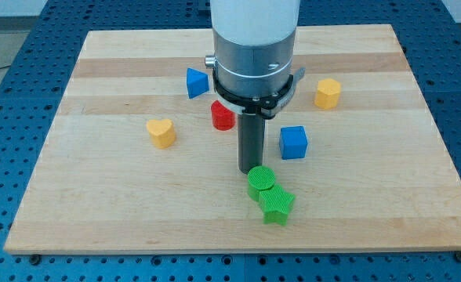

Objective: Move red circle to the top right of the green star

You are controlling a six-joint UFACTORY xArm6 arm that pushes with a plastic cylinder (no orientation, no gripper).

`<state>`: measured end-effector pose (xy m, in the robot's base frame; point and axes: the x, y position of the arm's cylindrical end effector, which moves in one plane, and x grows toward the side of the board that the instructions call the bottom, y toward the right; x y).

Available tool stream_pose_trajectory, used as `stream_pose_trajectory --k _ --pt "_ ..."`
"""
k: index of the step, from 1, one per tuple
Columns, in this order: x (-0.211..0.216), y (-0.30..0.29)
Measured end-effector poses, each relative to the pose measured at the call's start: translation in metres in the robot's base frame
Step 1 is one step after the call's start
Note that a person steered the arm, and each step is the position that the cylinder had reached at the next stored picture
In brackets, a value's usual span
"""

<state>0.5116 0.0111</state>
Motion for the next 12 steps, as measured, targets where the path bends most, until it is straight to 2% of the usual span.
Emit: stream_pose_trajectory --k 1,2,4,6,8,9,12 --pt "0.002 0.000" --pt "0.000 -0.024" --pt "-0.055 -0.060" --pt "-0.108 -0.065" --pt "-0.144 -0.069" --pt "-0.143 -0.064" --pt "-0.096 -0.008"
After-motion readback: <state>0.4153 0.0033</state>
